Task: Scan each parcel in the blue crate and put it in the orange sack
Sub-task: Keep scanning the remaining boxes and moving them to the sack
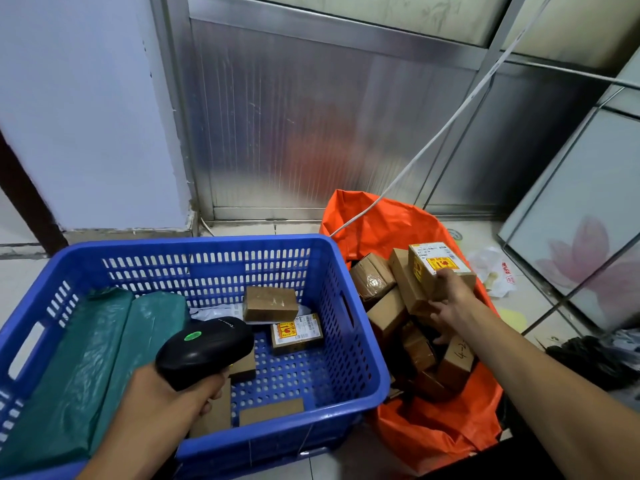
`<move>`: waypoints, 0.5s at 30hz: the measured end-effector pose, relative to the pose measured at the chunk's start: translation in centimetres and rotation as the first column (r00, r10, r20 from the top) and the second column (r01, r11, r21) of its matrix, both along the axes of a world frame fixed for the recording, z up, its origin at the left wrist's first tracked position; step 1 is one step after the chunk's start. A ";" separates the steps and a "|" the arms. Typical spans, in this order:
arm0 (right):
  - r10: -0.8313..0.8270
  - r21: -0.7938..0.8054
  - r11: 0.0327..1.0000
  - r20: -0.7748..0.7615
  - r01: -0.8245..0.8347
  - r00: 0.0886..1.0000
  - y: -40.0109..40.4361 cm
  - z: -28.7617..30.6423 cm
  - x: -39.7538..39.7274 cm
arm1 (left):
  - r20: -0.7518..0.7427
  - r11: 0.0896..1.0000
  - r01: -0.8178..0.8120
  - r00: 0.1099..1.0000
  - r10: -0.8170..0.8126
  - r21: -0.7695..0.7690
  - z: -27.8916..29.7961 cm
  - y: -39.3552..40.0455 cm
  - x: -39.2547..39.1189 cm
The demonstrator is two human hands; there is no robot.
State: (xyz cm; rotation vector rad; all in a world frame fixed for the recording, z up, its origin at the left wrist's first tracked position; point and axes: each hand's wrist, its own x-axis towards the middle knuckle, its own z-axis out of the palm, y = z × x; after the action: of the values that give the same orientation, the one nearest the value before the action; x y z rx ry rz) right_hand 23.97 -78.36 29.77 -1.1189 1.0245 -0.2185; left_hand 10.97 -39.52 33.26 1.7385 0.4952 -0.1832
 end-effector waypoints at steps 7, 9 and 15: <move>-0.003 -0.023 1.000 -0.016 0.003 1.000 -0.7 -2.0 0.8 | 0.019 1.000 0.009 1.000 -0.009 -0.003 0.0 -0.2 -0.1; 0.027 0.010 1.000 0.002 -0.027 1.000 -0.6 -2.2 1.7 | 0.014 1.000 0.008 1.000 -0.008 -0.009 -0.3 0.1 0.0; 0.034 0.088 0.995 0.069 -0.040 0.997 -1.2 -4.3 4.7 | -0.023 1.000 0.010 1.000 -0.010 0.025 -1.0 0.5 0.6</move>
State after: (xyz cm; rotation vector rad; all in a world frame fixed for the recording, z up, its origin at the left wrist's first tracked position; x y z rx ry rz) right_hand 28.70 -79.57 25.46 -1.0424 0.9440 -0.1777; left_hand 11.58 -38.99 32.21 1.7657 0.5074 -0.2044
